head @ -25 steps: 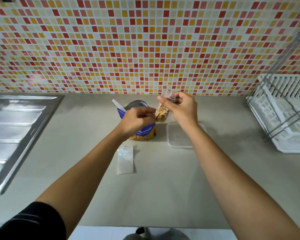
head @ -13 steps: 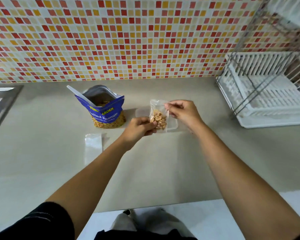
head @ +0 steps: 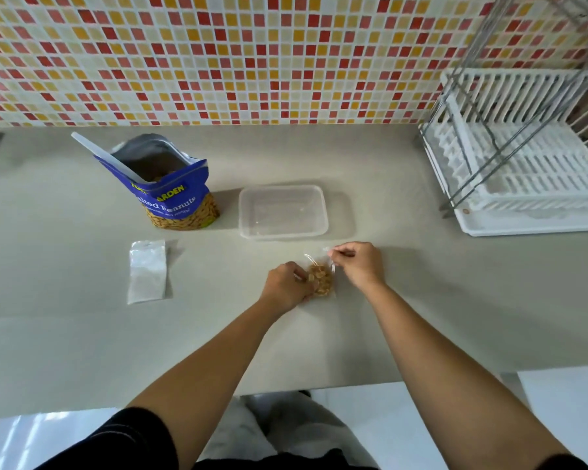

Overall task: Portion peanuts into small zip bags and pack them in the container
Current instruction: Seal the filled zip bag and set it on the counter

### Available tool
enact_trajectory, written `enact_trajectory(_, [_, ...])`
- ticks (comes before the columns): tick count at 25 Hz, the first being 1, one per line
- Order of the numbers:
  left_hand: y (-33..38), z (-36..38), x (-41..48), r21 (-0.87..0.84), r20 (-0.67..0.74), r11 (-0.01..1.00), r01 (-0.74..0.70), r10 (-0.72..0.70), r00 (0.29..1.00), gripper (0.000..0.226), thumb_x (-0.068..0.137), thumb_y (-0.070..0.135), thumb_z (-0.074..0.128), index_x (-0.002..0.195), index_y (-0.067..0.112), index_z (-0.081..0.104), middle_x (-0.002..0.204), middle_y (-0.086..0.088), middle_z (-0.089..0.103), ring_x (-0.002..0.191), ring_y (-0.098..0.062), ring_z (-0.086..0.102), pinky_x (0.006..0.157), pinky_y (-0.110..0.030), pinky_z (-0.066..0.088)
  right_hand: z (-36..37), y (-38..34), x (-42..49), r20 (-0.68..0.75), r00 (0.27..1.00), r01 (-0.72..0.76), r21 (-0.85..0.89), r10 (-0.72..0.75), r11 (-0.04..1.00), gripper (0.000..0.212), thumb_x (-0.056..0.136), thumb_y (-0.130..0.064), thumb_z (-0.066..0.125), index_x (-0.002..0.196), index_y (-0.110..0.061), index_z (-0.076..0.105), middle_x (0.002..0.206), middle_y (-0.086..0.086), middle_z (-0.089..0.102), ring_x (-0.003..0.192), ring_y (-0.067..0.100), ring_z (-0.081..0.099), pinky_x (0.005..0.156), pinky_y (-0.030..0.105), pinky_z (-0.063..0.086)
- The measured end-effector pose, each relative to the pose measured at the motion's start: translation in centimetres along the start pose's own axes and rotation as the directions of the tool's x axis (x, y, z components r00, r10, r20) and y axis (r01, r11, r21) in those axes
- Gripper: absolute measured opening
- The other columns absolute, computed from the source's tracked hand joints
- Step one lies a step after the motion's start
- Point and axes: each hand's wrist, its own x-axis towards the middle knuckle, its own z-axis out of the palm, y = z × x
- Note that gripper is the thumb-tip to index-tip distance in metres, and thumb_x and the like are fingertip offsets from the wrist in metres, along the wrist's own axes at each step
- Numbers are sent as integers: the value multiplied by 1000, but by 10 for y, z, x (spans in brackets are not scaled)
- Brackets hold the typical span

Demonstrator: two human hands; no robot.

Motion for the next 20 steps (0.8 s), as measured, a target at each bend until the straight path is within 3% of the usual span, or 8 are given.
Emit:
enact_trajectory(4, [-1,2,4,165,-53,986,4,4,999,14,78,24,69,87,14,64,96,-10,68,90,-24,63,75,-29,53,11,1,1,-28,998,54,-178,-60,983,12,78,-19,71,85,-10,74,88,8,74,84,21,69,68,20,42])
enact_trajectory(9, [-6,-18,4,44,-109,997,57,-52,993,20,78,31,65,87,13,65,83,-2,63,80,-19,59,65,-26,47,10,-22,-11,-84,984,133,-258,-159,957,20,77,-25,68,91,-12,68,85,7,72,80,22,66,68,22,42])
enact_trajectory(14, [-34,-69,0,17,-262,1000,17,-12,965,15,83,16,60,92,9,70,90,-8,69,89,-23,61,73,-23,44,65,-46,-47,137,945,327,-339,-297,882,14,80,-28,63,84,-16,69,83,6,73,79,25,67,69,29,50])
enact_trajectory(17, [-56,-112,-4,42,-334,999,10,4,943,17,85,13,59,97,8,70,95,-9,70,89,-21,61,74,-20,41,110,-62,-61,258,873,484,-348,-414,803,18,84,-17,59,95,-7,68,97,14,69,89,32,64,76,33,49])
enact_trajectory(20, [-82,-158,-4,147,-383,988,-39,93,919,20,85,8,57,100,6,69,96,-12,70,88,-24,61,75,-23,45,153,-76,-70,339,842,523,-326,-419,787,32,88,-17,52,115,-3,60,119,18,61,108,35,59,91,42,49])
